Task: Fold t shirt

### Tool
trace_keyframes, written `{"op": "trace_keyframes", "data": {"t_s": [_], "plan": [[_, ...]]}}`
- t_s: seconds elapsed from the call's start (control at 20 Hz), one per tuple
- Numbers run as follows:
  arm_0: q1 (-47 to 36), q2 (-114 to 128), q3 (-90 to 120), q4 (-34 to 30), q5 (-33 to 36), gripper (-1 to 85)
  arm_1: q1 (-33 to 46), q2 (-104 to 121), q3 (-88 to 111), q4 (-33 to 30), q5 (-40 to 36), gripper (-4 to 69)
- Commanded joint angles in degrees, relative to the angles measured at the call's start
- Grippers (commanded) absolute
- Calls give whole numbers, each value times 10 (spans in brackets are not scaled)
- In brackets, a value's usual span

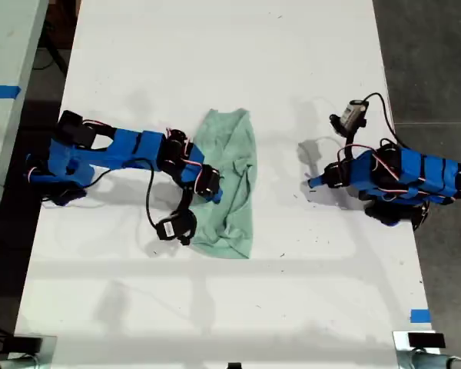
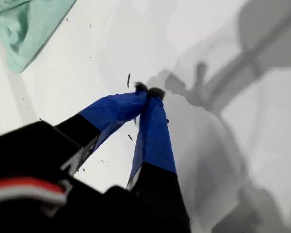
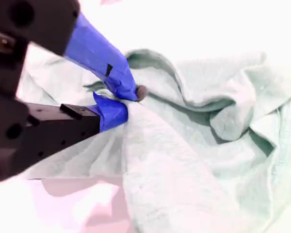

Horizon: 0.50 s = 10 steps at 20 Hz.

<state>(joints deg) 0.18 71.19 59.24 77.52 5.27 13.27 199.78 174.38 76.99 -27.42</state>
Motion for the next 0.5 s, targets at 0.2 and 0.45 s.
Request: {"op": "trace_keyframes", "data": {"t_s": [0.2,0.45], "plan": [[-18,-60,-35,-50,53,117,4,10,37,-4,-7,-5],[-32,-66,-37,-86,196,173,4,10,37,-4,-7,-5]]}}
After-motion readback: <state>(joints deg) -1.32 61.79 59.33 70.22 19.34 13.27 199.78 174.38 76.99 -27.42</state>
